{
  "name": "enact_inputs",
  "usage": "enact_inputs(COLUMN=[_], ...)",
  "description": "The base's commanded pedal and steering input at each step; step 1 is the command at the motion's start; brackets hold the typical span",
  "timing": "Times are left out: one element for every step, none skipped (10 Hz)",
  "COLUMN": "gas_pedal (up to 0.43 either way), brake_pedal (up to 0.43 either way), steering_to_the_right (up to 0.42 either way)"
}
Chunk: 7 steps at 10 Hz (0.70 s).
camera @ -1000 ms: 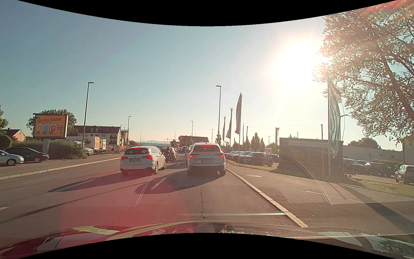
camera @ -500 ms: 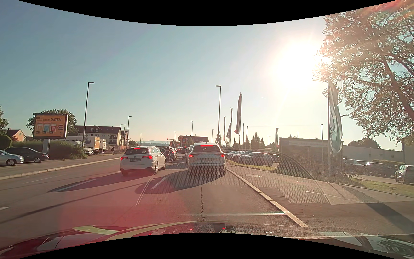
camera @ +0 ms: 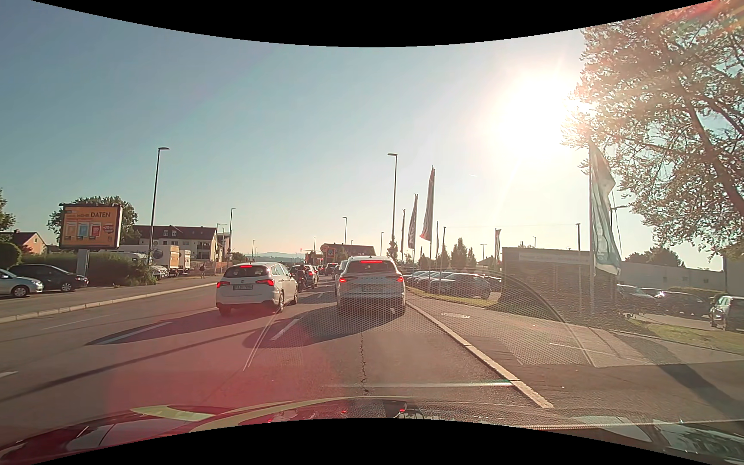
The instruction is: Follow the waypoints while adhering to traffic rules and regulations
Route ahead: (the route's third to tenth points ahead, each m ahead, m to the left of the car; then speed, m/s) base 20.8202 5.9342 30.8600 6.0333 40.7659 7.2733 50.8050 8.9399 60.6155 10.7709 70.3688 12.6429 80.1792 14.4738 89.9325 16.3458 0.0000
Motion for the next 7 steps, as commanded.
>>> enact_inputs(gas_pedal=[0.000, 0.000, 0.000, 0.000, 0.000, 0.000, 0.000], brake_pedal=[0.250, 0.250, 0.250, 0.250, 0.250, 0.250, 0.250], steering_to_the_right=[-0.016, -0.016, -0.016, -0.016, -0.016, -0.016, -0.016])
